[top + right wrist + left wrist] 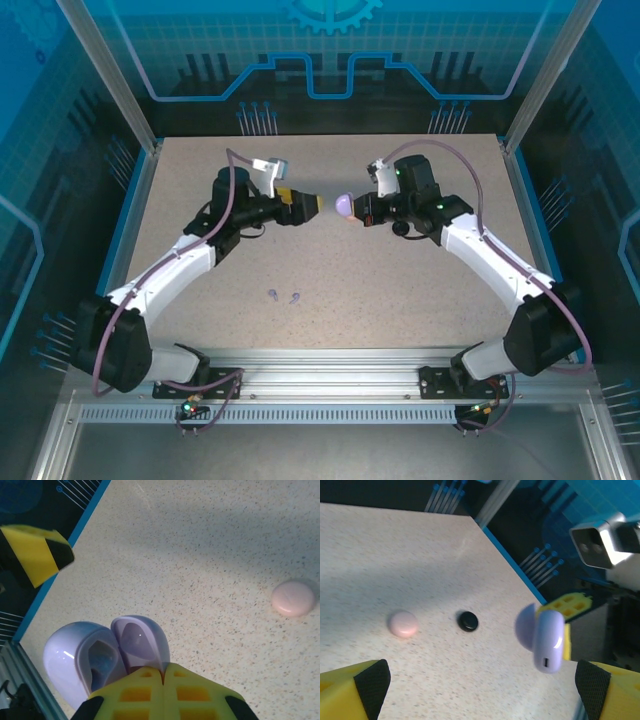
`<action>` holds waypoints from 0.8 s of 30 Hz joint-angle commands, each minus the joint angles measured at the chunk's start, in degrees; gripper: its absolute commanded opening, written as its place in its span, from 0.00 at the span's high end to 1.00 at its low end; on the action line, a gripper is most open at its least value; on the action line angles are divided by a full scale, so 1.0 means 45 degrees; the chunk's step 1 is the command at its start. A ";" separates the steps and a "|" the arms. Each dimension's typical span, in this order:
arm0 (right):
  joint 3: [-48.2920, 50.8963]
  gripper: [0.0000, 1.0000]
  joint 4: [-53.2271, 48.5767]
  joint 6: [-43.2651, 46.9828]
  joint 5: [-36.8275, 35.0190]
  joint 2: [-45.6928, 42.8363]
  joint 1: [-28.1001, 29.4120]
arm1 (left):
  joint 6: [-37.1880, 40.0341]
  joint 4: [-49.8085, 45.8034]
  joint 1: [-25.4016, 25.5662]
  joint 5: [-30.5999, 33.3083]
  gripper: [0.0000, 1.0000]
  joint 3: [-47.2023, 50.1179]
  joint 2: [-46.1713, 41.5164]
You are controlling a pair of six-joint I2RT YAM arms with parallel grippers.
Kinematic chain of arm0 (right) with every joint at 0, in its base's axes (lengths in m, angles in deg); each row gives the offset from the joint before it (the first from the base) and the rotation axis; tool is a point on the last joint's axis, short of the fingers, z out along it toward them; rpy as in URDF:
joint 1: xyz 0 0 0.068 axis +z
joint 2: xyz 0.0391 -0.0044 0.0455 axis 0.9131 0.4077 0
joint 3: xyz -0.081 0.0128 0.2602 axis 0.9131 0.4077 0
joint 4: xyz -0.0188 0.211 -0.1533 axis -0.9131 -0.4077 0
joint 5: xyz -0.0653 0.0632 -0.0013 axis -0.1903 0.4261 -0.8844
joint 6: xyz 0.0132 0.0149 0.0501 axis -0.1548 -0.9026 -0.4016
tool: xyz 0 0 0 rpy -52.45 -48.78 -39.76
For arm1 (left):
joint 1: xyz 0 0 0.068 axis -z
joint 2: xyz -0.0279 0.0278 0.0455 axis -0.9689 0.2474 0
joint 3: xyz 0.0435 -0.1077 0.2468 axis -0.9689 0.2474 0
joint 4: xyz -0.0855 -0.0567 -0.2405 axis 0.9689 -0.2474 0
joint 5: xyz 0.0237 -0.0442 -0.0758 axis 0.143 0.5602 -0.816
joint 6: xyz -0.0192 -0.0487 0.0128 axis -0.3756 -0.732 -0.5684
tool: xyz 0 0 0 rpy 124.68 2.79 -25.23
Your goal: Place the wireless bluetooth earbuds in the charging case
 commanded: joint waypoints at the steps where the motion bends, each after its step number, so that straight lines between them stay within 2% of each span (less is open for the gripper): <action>1: -0.0967 1.00 -0.1309 0.1489 -0.0485 0.0339 -0.0198 | 0.0604 -0.0638 -0.0362 0.0590 0.01 -0.0568 -0.0280; 5: -0.1935 1.00 -0.2372 0.3165 -0.1041 0.0735 -0.0227 | 0.1311 -0.1892 -0.0465 0.0614 0.01 -0.1654 0.0026; 13: -0.2692 1.00 -0.3440 0.6429 -0.1612 0.1374 -0.0222 | 0.3256 -0.4097 -0.0473 -0.1735 0.01 -0.3590 0.1099; 24: -0.2925 1.00 -0.4475 0.7285 -0.1779 0.1662 -0.0047 | 0.5722 -0.8340 -0.0444 -0.4427 0.01 -0.5411 0.2306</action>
